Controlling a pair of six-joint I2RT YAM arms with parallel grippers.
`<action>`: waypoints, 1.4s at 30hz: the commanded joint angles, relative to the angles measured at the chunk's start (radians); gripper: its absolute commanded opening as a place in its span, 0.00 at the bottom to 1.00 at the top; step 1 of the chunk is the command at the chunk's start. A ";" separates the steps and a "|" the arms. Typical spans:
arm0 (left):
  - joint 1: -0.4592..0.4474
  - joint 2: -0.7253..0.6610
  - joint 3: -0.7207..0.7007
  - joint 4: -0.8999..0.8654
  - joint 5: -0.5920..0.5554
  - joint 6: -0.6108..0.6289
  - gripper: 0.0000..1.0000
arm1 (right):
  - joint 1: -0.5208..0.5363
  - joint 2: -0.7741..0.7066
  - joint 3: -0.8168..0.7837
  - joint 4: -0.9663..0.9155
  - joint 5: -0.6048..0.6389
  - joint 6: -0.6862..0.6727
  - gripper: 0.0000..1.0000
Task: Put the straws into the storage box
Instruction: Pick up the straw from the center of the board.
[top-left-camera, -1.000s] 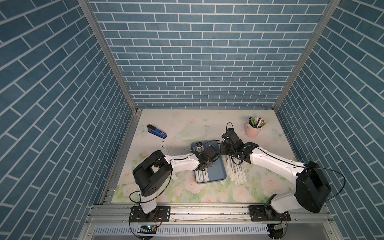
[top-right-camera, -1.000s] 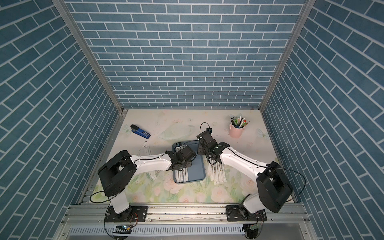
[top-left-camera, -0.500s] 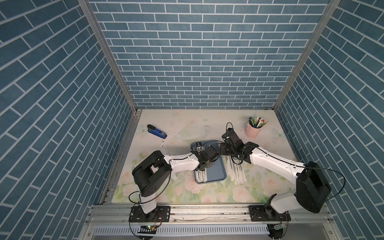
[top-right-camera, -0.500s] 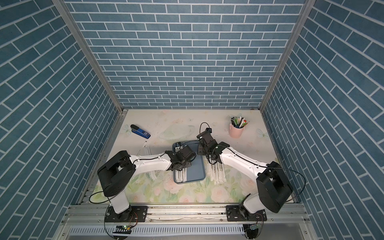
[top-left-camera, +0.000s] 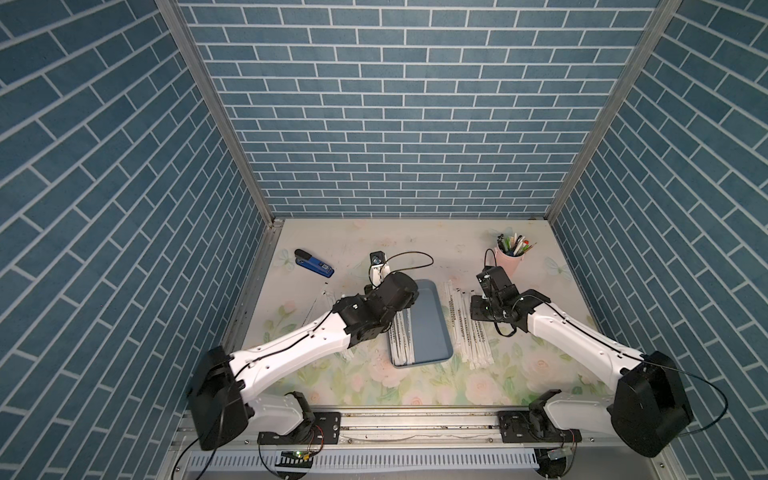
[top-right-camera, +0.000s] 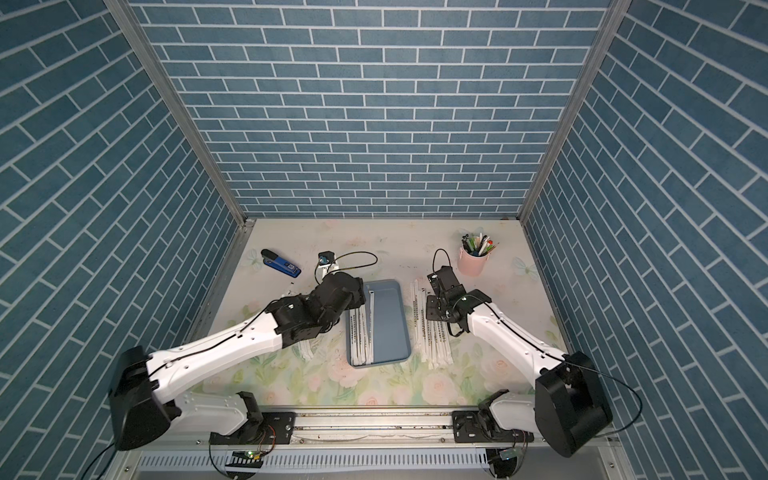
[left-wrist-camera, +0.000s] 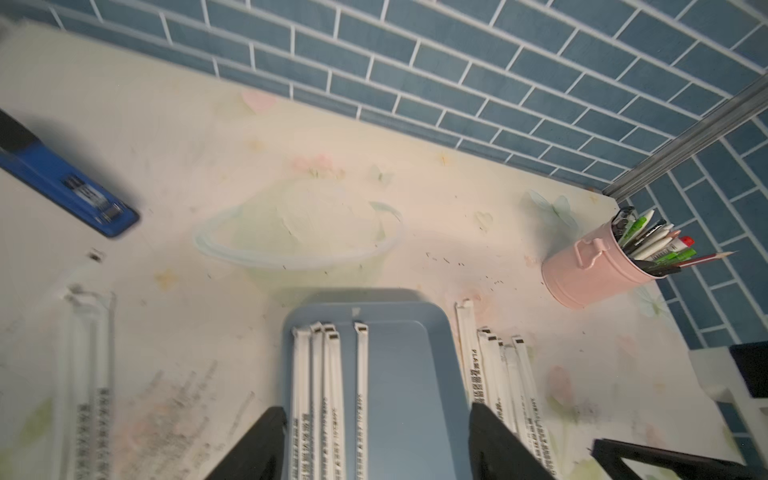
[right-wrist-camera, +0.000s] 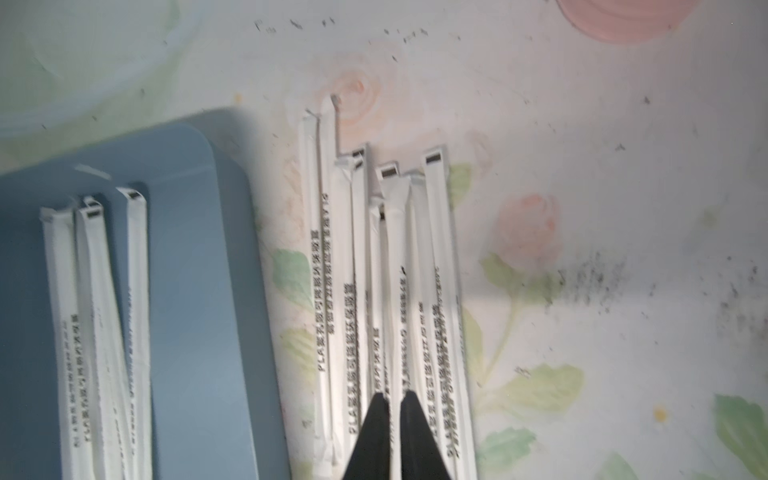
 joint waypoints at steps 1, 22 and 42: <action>0.041 -0.087 -0.105 0.048 -0.068 0.117 0.80 | -0.052 -0.009 -0.033 -0.093 -0.027 -0.086 0.14; 0.068 -0.167 -0.279 0.194 0.025 0.096 0.80 | -0.129 0.193 -0.057 0.047 -0.144 -0.177 0.21; 0.067 -0.139 -0.264 0.188 0.039 0.098 0.80 | -0.130 0.194 -0.046 0.012 -0.095 -0.206 0.10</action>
